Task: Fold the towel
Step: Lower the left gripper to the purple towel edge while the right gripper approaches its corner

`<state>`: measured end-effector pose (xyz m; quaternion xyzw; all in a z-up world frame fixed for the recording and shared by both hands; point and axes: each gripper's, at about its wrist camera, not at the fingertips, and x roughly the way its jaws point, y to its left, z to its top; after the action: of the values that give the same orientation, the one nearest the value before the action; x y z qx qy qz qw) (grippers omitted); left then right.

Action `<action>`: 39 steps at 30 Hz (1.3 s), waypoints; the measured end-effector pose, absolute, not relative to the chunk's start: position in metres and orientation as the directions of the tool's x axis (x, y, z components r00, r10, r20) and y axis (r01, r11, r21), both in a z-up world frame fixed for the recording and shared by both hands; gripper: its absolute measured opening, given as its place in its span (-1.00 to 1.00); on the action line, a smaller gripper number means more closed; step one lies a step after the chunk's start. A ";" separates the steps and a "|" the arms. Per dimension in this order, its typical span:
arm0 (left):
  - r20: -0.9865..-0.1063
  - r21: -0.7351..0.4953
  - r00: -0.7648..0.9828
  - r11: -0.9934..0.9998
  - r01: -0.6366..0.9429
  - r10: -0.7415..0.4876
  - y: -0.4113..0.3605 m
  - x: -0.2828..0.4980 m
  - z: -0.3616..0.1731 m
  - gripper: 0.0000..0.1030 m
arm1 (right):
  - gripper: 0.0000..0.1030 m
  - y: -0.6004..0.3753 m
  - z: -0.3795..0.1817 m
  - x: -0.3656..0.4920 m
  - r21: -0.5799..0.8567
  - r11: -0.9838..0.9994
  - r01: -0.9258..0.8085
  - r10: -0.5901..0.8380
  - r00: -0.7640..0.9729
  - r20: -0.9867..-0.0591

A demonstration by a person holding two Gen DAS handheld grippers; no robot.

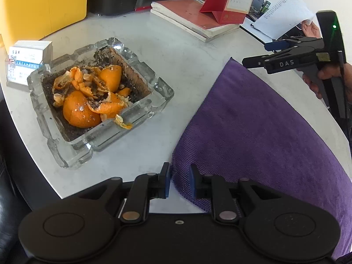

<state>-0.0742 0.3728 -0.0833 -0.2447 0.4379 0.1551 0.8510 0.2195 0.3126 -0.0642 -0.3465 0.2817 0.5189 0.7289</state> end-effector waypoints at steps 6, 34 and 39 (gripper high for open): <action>-0.830 -0.267 0.557 0.847 -0.459 0.041 0.373 -0.071 -0.082 -0.68 | 0.77 0.331 -0.079 0.243 -0.192 0.083 -0.978 0.538 0.206 -0.818; -0.840 -0.260 0.542 0.862 -0.434 0.019 0.373 -0.070 -0.082 -0.69 | -0.78 0.362 -0.086 0.278 0.013 -0.188 -0.982 0.384 -0.086 -0.919; -0.835 -0.285 0.551 0.855 -0.433 0.001 0.376 -0.072 -0.083 -0.81 | -0.81 0.357 -0.084 0.273 0.016 -0.205 -0.979 0.386 -0.096 -0.917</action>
<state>-0.0721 0.3756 -0.0834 -0.2367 0.4564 0.1281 0.8481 0.2732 0.3569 -0.0837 -0.4220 0.3510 0.6516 0.5236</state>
